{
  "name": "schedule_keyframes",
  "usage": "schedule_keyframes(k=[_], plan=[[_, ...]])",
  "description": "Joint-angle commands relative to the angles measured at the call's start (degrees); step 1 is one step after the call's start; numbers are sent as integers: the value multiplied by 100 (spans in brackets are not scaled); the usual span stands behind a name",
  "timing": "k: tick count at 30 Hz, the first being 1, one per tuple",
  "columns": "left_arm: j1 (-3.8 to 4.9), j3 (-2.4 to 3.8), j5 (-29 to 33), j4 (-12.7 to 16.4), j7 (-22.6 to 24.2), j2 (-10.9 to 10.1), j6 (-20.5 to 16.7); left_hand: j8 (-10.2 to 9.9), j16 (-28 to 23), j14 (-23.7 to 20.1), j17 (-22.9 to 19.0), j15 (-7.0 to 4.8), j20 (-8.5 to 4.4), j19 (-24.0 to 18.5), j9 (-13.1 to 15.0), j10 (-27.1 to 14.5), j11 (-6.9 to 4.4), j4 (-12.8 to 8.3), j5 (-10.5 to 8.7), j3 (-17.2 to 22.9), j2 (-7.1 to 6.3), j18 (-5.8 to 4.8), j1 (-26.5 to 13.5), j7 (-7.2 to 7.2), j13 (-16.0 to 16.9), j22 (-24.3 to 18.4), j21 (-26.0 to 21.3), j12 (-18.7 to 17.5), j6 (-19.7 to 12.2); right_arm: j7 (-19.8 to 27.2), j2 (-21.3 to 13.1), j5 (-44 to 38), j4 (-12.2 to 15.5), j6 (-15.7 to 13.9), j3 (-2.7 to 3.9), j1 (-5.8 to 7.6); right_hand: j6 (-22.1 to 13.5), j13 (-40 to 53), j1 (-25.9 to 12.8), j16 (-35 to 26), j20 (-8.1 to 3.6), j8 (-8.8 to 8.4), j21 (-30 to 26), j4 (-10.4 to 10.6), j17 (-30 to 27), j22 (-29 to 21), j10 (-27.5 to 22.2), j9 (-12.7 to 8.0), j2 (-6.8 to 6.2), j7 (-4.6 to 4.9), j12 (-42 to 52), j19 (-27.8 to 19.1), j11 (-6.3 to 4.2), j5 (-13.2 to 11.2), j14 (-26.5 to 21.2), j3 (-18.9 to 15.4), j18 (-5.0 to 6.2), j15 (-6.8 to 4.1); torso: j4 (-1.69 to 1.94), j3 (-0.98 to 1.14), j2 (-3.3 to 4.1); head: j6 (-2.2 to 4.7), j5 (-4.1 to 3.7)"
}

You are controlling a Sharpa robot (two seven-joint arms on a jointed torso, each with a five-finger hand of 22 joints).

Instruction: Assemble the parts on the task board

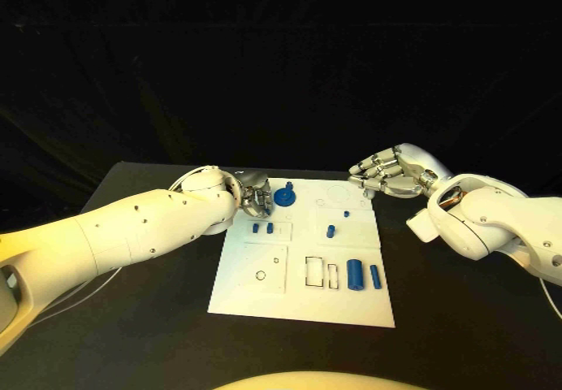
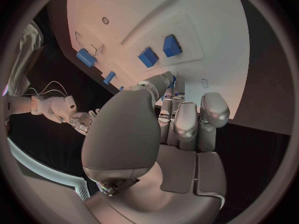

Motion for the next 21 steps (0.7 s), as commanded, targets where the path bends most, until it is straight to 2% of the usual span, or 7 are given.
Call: schedule_keyframes(k=[1, 11, 15, 21], plan=[[1, -3, -52, -10, -73, 6, 85, -51, -18, -31, 7, -3, -14, -33, -12, 30, 21, -11, -3, -31, -10, -45, -46, 5, 8, -16, -35, -29, -53, 46, 3, -30, 3, 68, 1, -4, 1, -4, -21, -32, 17, 20, -29, -11, -9, -5, 17, -3, 44, -10, 31, 40, 3, 32, 20, 5, 28, 1, -1, 2, -1, -5, 1], [1, -3, -52, -13, -92, 4, 84, -116, -21, -39, -14, 5, -7, -48, -35, 18, 29, -24, -1, -36, -20, -41, -59, 9, 16, -40, -52, -71, -122, 46, 1, -30, 2, 69, 1, -4, 0, -6, -22, -34, 17, 21, -30, -11, -9, -6, 16, -3, 44, -10, 32, 41, 3, 32, 20, 5, 28, 1, 0, -1, 0, -2, 2], [1, -3, -52, -15, -92, 1, 77, -237, -23, -49, -36, 8, 0, -55, -88, 10, 27, -31, 1, -41, -48, -39, -84, 17, 27, -50, -62, -117, -308, 44, 0, -30, 0, 67, 1, -4, -1, -8, -23, -36, 17, 21, -32, -11, -10, -7, 15, -3, 44, -10, 33, 41, 3, 31, 20, 4, 28, 1, 6, -1, -1, -10, -1], [1, -3, -50, -16, -102, -6, 91, -264, -22, -52, -48, 5, -1, -60, -113, 16, 24, -33, 0, -45, -62, -36, -97, 24, 36, -59, -70, -139, -391, 43, 1, -30, -2, 66, 1, -4, -1, -8, -23, -36, 17, 21, -32, -11, -10, -7, 15, -3, 44, -10, 33, 41, 3, 31, 20, 4, 28, 1, 0, 0, 1, -6, 5]])
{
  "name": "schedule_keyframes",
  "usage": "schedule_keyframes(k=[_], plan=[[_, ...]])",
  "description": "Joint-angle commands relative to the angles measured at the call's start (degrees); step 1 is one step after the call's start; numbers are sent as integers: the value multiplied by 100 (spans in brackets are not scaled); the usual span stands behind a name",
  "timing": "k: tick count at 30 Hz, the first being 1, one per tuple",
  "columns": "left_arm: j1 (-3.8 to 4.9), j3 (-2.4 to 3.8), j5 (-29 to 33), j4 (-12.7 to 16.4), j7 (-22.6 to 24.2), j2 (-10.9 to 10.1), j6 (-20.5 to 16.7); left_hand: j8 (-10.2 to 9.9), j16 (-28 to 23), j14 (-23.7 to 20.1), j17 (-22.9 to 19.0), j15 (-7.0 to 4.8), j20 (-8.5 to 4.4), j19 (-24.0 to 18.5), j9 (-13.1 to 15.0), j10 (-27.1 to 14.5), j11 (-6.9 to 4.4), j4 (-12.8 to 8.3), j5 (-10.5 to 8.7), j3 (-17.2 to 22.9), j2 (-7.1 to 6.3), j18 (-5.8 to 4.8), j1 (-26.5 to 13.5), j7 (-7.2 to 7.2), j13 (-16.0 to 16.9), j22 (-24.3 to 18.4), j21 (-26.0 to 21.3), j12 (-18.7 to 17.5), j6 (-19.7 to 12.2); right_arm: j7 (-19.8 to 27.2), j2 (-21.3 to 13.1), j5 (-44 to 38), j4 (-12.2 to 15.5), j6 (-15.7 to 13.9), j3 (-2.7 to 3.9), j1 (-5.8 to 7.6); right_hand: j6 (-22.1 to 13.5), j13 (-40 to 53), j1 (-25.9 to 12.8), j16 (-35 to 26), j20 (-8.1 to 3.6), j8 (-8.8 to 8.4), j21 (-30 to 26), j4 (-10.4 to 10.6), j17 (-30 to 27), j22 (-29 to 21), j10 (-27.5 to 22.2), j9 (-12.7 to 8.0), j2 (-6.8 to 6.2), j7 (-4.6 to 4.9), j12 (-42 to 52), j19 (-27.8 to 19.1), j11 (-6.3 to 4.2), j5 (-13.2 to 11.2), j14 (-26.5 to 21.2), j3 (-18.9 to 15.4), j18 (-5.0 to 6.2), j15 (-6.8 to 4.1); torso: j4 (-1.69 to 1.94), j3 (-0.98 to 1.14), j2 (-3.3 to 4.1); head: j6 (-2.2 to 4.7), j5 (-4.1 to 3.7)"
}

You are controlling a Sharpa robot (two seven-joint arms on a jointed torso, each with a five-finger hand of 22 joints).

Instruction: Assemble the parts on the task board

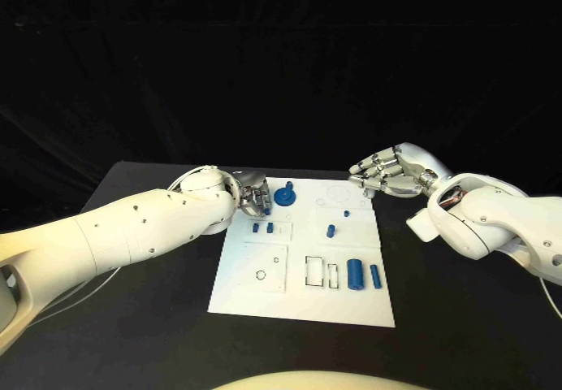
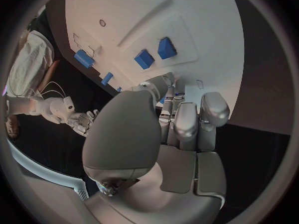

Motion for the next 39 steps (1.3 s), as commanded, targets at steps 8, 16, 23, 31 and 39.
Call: schedule_keyframes(k=[8, 16, 23, 31, 39], plan=[[4, 1, -27, 6, -72, -62, 90, -44, -22, -57, -30, 11, 2, -61, -57, 24, 34, -31, 1, -30, -47, -37, -61, 29, 21, -18, -32, -75, -202, -42, -3, -109, -37, 94, 1, -4, -33, -42, 19, -79, 20, 15, -51, -40, -28, -26, -29, -10, 30, 2, 18, 40, 15, -2, -4, 11, 26, 9, -5, 0, 0, 2, 10], [7, 3, 17, 173, -47, -342, -165, -9, -17, -55, -30, 15, 4, -60, -55, 32, 39, -42, 4, -10, -24, -37, -40, 27, 30, -18, -33, -85, -171, -395, 44, -1086, -272, 358, 1, -3, 2, -464, 847, -38, -116, 0, 166, -492, -120, 50, -112, -42, 78, 1, -444, 455, -12, -920, 532, 432, 51, -116, 3, -7, -12, 13, -26], [17, 36, 490, 554, 293, -784, -1169, 67, 11, -38, -3, 10, 3, -75, -32, 142, 32, -68, 8, 98, 41, -28, 11, 22, 79, -55, -50, -63, -2, -862, 245, -2616, -577, 535, 0, -2, 426, -834, 1088, 941, -423, -34, 932, -715, 574, 568, 558, -79, -63, -177, -926, 1172, -214, -990, 1642, 880, 30, -368, 10, -9, -15, 78, -127], [43, 60, 3264, 1170, 1101, -1392, -1752, 55, -1114, -714, -1863, 61, 32, -1143, -51, 49, 119, -83, 5, 283, -15, 286, 19, 115, 132, -1667, -1097, -136, 64, -1456, 574, -4437, -859, 880, -13, -75, 635, -1228, 754, 3635, -439, -295, 3691, -622, 2827, 2720, 683, -185, -390, -205, -1762, 2110, -168, -1042, 1905, 1460, -368, -355, 24, -18, -14, 151, -369], [36, 44, 6507, 1755, 2272, -1859, -1590, 20, -2024, -1258, -2837, 147, 130, -1681, -84, -156, 175, 76, -23, -86, -50, 388, -251, 164, 157, -2477, -1902, -155, -13, -1654, 909, -5158, -1182, 1037, -23, -232, 595, -1359, 595, 4227, -381, -448, 4258, -612, 3291, 3198, 610, -229, -559, -133, -2025, 2240, -99, -1052, 1891, 1719, -449, -287, 40, -33, -1, 158, -471]])
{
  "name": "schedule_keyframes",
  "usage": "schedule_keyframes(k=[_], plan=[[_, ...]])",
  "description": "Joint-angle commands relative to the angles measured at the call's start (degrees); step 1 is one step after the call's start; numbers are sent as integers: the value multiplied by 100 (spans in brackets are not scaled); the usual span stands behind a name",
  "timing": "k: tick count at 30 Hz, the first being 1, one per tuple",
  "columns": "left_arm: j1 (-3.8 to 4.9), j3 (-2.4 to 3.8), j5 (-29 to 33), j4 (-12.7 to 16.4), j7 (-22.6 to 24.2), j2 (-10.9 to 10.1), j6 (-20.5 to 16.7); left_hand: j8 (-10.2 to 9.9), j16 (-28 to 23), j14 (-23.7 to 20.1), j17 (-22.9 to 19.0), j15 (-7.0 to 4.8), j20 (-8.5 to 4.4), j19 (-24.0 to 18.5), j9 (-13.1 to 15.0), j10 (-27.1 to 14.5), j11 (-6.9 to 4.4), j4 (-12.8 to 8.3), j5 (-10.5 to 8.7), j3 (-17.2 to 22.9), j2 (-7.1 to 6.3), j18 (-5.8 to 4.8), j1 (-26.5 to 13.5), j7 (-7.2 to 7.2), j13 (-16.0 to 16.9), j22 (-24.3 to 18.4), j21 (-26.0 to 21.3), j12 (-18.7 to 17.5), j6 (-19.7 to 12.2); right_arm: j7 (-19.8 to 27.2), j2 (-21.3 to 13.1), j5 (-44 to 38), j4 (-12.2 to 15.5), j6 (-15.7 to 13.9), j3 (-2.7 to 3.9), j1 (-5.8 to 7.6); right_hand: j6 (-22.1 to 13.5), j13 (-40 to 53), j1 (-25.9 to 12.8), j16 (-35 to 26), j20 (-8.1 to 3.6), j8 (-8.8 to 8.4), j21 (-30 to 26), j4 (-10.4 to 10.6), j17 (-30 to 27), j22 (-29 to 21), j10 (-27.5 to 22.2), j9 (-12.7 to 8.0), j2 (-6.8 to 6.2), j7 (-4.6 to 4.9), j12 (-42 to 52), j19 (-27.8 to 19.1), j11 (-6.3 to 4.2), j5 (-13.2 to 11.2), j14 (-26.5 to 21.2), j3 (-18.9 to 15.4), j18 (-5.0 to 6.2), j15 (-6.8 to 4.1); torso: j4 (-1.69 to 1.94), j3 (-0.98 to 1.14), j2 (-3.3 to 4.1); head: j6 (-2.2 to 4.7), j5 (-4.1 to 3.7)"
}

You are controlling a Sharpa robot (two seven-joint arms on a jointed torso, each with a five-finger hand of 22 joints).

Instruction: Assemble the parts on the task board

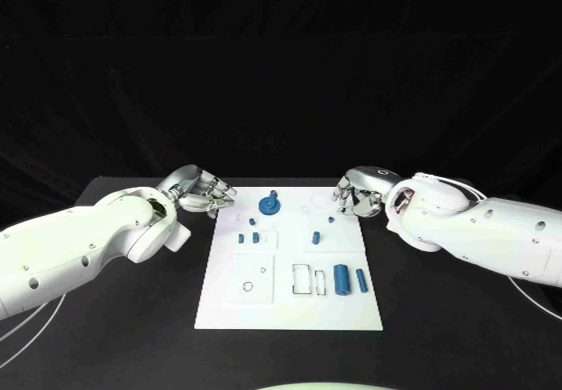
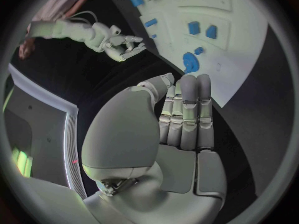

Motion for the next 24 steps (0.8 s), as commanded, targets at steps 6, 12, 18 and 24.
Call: schedule_keyframes(k=[6, 12, 18, 24], plan=[[-1, -12, 3345, 440, 1427, -277, 191, -31, -185, -116, -106, 26, 20, -61, -21, -106, 38, 16, -21, -290, 83, 77, -24, 40, 28, -175, -263, 0, -86, -249, 253, -892, -211, 364, -5, -175, -76, -81, -85, 302, 63, -111, 387, 3, 236, 307, -77, -38, -116, 124, -150, 144, 102, -47, 319, 149, -125, 96, 4, 1, 9, -12, -37], [-1, -14, 3558, 612, 1614, -351, 283, -40, -223, -148, -129, 44, 31, -51, -34, -151, 65, -10, -20, -385, 105, 75, 23, 80, 36, -222, -330, 11, -143, -230, 452, -900, -422, 341, -5, -300, -75, -101, -114, 297, 80, -110, 331, -5, 200, 290, -69, -41, -132, 125, -176, 97, 111, 39, 293, 211, -106, 103, 0, 4, 13, -24, -42], [-1, -14, 3605, 681, 1675, -392, 291, -35, -238, -162, -138, 47, 35, -47, -36, -162, 68, -29, -18, -416, 120, 76, 57, 83, 41, -238, -354, 20, -150, -182, 550, -873, -537, 331, -5, -361, -47, -112, -132, 364, 87, -99, 380, -17, 246, 339, -31, -36, -128, 116, -182, 100, 104, 89, 288, 283, -110, 101, -1, 9, 3, -50, -39], [-1, -14, 3615, 701, 1688, -421, 294, -36, -245, -168, -143, 52, 37, -45, -39, -173, 73, -27, -19, -439, 126, 75, 57, 91, 42, -247, -366, 22, -162, -123, 603, -833, -577, 295, -5, -401, 19, -119, -133, 407, 83, -77, 416, -43, 265, 380, 43, -22, -109, 91, -173, 96, 79, 58, 279, 378, -111, 86, 5, 10, 7, -47, -29]])
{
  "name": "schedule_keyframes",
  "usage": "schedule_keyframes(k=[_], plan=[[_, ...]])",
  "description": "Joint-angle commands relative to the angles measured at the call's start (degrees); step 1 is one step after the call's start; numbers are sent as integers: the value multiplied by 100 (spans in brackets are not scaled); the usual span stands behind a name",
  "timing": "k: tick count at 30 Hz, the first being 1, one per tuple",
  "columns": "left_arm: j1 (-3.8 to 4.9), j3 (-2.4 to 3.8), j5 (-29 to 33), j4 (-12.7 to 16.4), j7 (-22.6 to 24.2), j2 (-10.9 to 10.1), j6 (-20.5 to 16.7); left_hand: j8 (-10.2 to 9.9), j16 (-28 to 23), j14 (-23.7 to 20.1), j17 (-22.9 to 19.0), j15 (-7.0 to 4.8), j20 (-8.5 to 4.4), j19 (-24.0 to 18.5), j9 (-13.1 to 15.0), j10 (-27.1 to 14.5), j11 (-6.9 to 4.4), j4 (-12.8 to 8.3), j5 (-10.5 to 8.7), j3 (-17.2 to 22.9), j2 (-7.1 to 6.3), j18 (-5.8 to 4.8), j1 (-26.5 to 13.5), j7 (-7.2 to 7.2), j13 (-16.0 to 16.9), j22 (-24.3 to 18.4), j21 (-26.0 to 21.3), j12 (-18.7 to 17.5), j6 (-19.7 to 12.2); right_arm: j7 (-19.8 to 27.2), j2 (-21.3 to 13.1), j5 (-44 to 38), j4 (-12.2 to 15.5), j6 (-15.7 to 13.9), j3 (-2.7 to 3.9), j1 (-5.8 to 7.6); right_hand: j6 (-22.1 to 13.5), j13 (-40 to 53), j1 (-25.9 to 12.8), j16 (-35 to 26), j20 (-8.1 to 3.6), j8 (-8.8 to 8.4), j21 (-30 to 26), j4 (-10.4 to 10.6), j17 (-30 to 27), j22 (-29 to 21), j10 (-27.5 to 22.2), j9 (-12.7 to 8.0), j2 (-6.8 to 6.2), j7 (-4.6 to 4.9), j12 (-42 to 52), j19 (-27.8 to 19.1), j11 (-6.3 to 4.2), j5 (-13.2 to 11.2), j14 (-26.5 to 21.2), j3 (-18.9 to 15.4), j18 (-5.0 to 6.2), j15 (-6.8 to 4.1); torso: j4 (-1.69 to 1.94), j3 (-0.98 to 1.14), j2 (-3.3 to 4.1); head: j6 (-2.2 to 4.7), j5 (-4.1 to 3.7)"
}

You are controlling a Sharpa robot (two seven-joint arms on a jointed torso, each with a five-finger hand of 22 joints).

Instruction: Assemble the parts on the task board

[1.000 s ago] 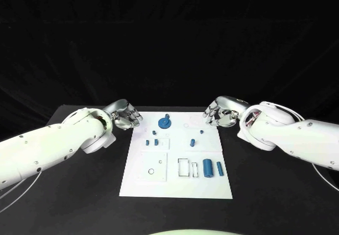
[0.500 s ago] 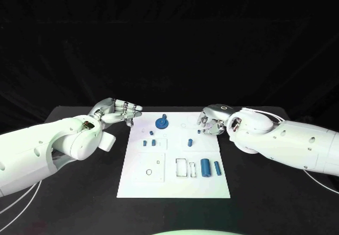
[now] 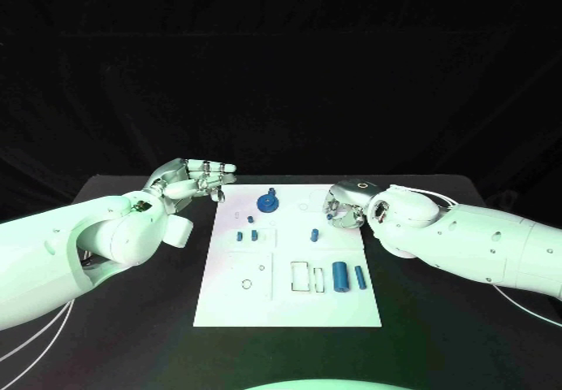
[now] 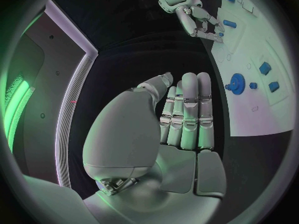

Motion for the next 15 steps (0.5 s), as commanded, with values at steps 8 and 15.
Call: schedule_keyframes(k=[8, 15], plan=[[4, 4, 177, 28, 158, -7, 131, -21, -40, -71, -21, 9, 23, -18, -17, -80, 3, -6, -17, -66, 39, 76, 45, 36, 7, -27, -48, 25, -77, 75, 82, -38, -114, 189, -7, -52, 161, -22, 0, 190, -9, 52, 237, -62, 143, 168, 164, 36, 66, -32, -14, 48, -28, -123, 297, 246, -123, -25, 1, 3, -7, -17, 15], [4, 4, 177, 34, 133, -8, 151, -21, -48, -77, -26, 14, 26, -14, -20, -96, 10, -15, -15, -83, 53, 77, 65, 46, 9, -36, -61, 28, -92, 49, 123, -73, -170, 382, -7, -74, 319, -35, -9, 348, -35, 100, 526, -161, 262, 379, 287, 83, 114, -86, -17, 161, -72, -309, 320, 467, -176, -58, -1, 2, -7, -32, 38]])
